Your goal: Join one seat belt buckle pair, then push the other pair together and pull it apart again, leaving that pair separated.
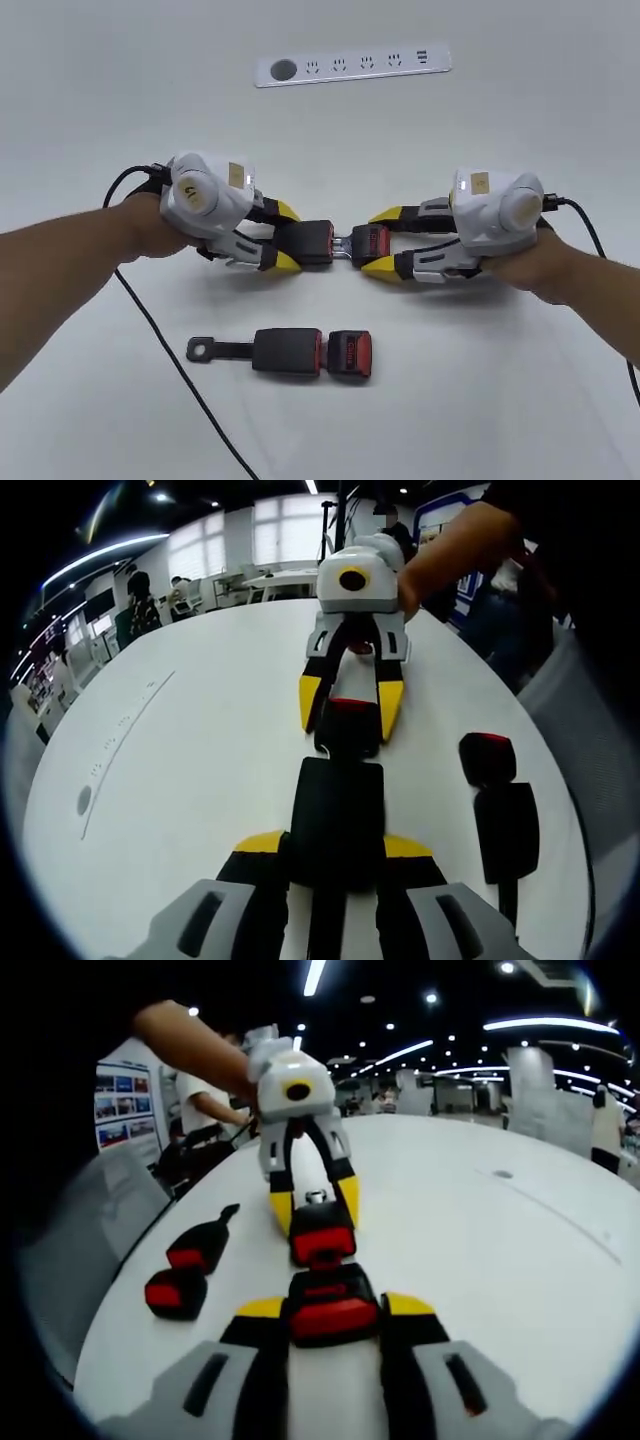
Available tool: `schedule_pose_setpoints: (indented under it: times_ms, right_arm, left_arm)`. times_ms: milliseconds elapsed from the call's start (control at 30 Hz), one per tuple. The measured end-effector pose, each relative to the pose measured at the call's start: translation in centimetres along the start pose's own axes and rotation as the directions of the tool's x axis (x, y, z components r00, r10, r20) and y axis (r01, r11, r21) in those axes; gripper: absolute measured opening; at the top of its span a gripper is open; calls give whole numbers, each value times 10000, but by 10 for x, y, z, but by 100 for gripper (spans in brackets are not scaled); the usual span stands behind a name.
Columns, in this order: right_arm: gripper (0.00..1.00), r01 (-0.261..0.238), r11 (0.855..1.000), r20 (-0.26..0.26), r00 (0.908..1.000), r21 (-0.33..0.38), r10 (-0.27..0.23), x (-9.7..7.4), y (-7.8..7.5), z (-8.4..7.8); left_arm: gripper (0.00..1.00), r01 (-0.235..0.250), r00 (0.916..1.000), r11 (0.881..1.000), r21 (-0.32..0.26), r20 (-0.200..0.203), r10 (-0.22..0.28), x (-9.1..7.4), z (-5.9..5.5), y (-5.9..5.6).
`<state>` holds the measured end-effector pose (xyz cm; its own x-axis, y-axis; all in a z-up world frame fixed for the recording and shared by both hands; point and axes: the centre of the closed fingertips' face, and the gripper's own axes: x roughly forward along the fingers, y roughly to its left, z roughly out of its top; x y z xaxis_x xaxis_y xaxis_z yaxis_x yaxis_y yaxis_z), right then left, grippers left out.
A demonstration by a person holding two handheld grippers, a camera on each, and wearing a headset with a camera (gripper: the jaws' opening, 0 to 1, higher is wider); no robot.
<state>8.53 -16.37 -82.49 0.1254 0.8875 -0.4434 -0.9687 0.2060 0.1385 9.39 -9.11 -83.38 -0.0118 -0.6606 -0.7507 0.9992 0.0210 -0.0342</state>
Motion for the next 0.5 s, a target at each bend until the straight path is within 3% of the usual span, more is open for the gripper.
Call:
schedule_pose_setpoints:
  times_ms: [300,400,500]
  right_arm:
    - [35,-130,9999,-339,9993,-76,128,12,-2,4]
    - [35,2,9998,-402,9992,-181,-9,25,-1,8]
    - [35,25,9998,-478,9989,-205,-34,29,3,8]
  left_arm:
    - [33,188,9998,9993,331,-120,-184,-1,1,-2]
    - [33,237,9995,9988,427,-199,-229,-1,2,-3]
    - [33,223,9996,9990,385,-209,-215,-1,2,-3]
